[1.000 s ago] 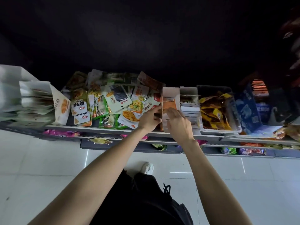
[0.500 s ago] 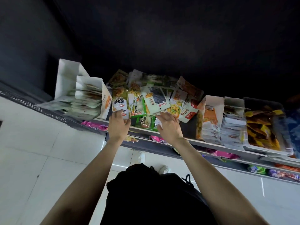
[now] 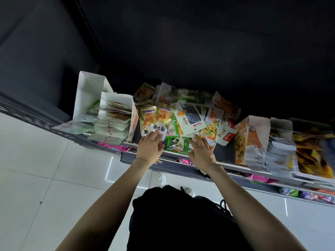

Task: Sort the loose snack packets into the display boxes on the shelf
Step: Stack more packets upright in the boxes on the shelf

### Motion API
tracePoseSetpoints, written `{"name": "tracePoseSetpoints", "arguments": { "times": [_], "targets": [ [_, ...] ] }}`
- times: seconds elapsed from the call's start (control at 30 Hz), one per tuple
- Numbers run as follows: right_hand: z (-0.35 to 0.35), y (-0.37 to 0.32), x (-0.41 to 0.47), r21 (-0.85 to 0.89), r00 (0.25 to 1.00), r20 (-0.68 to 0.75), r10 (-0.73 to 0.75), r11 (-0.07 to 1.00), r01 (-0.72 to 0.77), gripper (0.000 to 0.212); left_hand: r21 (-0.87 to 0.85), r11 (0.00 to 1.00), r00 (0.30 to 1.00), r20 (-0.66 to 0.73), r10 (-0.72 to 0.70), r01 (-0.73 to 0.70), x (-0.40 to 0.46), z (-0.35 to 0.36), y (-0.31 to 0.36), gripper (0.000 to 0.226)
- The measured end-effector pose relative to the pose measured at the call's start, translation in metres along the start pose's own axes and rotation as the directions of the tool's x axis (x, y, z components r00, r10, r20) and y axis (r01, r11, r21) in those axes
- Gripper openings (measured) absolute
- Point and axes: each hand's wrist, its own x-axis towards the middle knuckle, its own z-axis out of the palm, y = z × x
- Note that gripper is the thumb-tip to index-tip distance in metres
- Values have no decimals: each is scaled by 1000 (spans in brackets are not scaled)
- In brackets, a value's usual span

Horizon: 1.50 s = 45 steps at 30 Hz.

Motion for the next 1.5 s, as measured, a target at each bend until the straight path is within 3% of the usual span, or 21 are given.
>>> {"name": "tracePoseSetpoints", "arguments": {
  "times": [0.07, 0.13, 0.3, 0.37, 0.5, 0.57, 0.63, 0.7, 0.73, 0.77, 0.83, 0.9, 1.03, 1.1, 1.17, 1.23, 1.37, 1.5],
  "targets": [
    [-4, -4, -1, 13, 999, -45, 10, 1000, -10, 51, -41, 999, 998, -58, 3, -5, 0, -3, 1, 34],
    [-10, -7, -3, 42, 997, -77, 17, 999, -14, 48, -114, 991, 990, -113, -82, 69, 7, -9, 5, 33],
    [-24, -12, -9, 78, 984, -174, -30, 996, 45, 40, -261, 912, 945, -3, -328, 316, 27, -22, 18, 73],
    [-29, -14, -10, 126, 973, -226, -51, 989, 81, 38, -369, 847, 918, 45, -395, 383, 29, -28, 17, 78],
    [-40, -21, -16, 266, 939, -342, -38, 954, 136, 37, -549, 765, 930, 66, -361, 336, 22, -42, 20, 38],
    [-49, -27, -22, 416, 929, -367, 58, 903, 108, 41, -774, 551, 922, 108, -373, 313, 13, -49, 30, 20],
    [-59, -32, -30, 639, 938, -291, 189, 768, 44, 45, -908, 314, 921, 158, -357, 277, 3, -58, 48, 33],
    [-63, -31, -42, 821, 944, -196, 265, 570, 10, 35, -937, 207, 934, 217, -284, 280, -5, -66, 75, 51],
    [-64, -27, -49, 867, 935, -190, 299, 498, 17, 23, -941, 200, 946, 223, -237, 272, -8, -68, 90, 46],
    [-64, -22, -58, 900, 914, -213, 346, 435, 45, 12, -942, 216, 958, 221, -185, 259, -10, -68, 105, 33],
    [-68, -3, -78, 931, 829, -291, 478, 341, 129, 14, -932, 286, 975, 215, -64, 224, -13, -69, 137, 16],
    [-75, 22, -100, 915, 703, -380, 601, 358, 188, 14, -920, 360, 982, 185, 47, 156, -12, -68, 167, 12],
    [-90, 94, -148, 729, 433, -656, 618, 669, 148, 6, -831, 556, 993, 47, 112, -23, 11, -55, 220, 24],
    [-100, 132, -164, 558, 302, -792, 530, 830, 6, 8, -765, 643, 995, 28, 100, -43, 28, -41, 240, 32],
    [-114, 166, -173, 372, 226, -896, 383, 924, -89, 12, -691, 721, 996, 28, 82, -40, 44, -27, 257, 39],
    [-131, 189, -177, 178, 212, -957, 199, 977, -114, 9, -630, 775, 998, 0, 67, -52, 55, -19, 271, 42],
    [-149, 215, -171, -204, 290, -941, -176, 977, -67, 25, -594, 780, 980, -134, 145, -197, 63, -17, 298, 38],
    [-147, 229, -154, -361, 410, -864, -293, 928, -97, 21, -567, 750, 940, -239, 244, -340, 70, -25, 319, 36]
  ]
}}
